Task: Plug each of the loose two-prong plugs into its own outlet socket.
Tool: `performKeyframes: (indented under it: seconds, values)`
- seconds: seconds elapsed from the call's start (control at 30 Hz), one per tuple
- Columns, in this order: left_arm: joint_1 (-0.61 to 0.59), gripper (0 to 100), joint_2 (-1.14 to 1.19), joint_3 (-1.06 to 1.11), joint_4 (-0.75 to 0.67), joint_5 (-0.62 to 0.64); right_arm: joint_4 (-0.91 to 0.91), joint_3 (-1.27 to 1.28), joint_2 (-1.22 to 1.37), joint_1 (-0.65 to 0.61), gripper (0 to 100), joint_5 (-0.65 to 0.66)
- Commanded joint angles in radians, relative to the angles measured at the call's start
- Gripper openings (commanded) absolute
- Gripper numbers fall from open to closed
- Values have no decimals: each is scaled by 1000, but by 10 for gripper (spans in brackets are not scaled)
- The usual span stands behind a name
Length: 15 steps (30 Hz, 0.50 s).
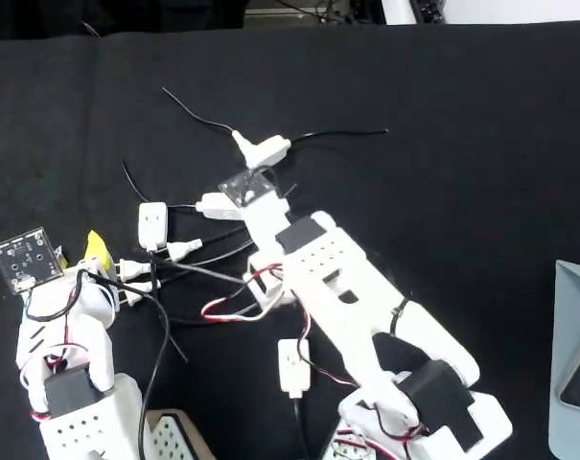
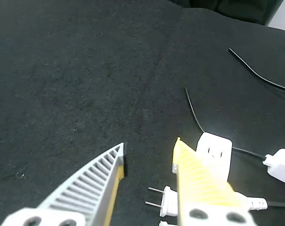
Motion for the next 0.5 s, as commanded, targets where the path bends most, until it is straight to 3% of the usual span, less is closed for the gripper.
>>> performKeyframes:
  seconds: [0.0,0.17,0.47]
  values:
    - [-2,178,-9,-5,-5,2,-35,93,-41,17,62,-18]
    - [-2,178,-9,-5,-3,2,-9,105,-44,12,216,-12]
    - [-2,178,-9,-5,-3,2,66,28,-119,-95,168,26]
